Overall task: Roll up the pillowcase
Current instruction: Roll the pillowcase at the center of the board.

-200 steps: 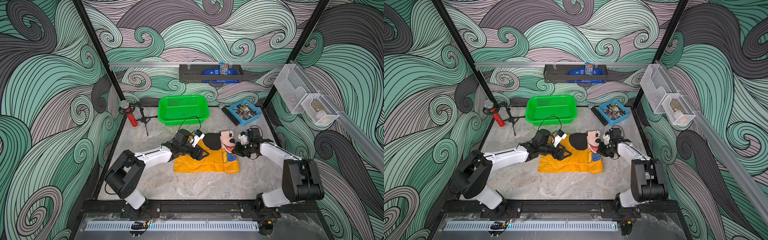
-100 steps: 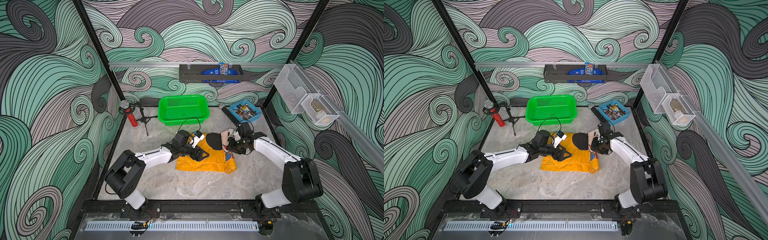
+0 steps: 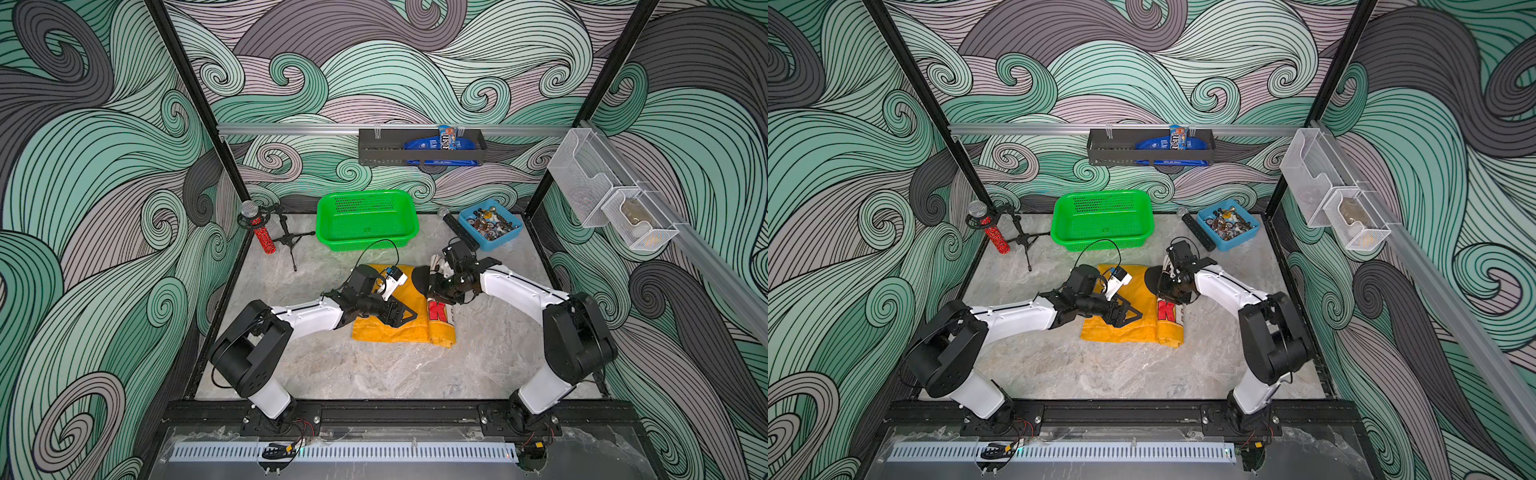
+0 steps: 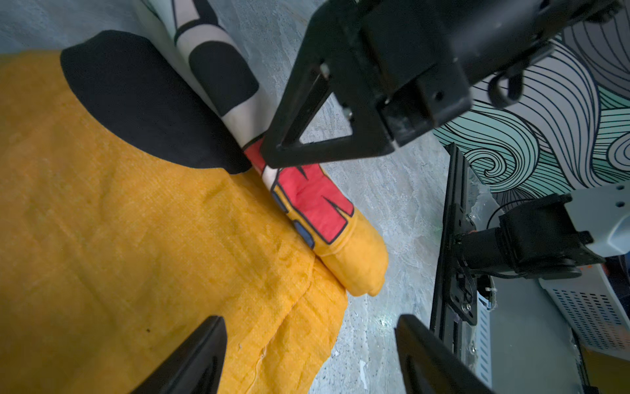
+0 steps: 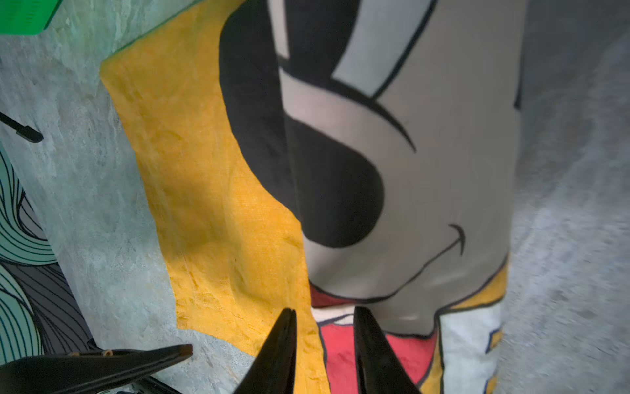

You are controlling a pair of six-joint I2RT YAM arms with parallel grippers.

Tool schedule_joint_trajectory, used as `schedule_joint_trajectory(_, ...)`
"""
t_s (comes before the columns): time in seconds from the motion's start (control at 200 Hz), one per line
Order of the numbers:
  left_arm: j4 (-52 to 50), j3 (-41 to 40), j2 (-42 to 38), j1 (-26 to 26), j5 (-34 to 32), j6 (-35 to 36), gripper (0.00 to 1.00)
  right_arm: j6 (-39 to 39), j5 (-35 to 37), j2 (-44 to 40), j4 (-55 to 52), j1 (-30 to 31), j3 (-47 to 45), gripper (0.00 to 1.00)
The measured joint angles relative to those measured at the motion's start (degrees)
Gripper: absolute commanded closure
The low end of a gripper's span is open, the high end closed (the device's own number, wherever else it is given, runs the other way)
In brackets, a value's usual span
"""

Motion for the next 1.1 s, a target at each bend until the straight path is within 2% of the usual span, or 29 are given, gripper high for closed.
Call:
schedule_joint_trajectory(0.135,1.27,-0.92,-0.02,-0.07,0.57,-1.11,0.19,-0.11,-1.27,4.22,2.32,1.16,1.79,0.69)
schedule_joint_trajectory(0.265,2.56,-1.6,-0.11,-1.01,0.7,-2.25,0.19,-1.01,-2.21,4.2,3.15,0.79,3.15,0.69)
schedule_joint_trajectory(0.52,5.25,1.44,1.44,-8.9,0.26,-3.21,0.2,-4.68,-3.76,-0.13,4.02,-5.6,5.62,0.7)
schedule_joint_trajectory(0.74,7.82,8.66,8.48,-13.88,0.26,-3.3,0.22,-7.96,-7.17,6.84,7.52,-9.07,10.38,0.72)
schedule_joint_trajectory(1.101,4.92,9.11,16.04,-14.05,-1.31,0.68,0.23,-9.92,-10.97,19.87,13.99,-9.66,15.61,0.76)
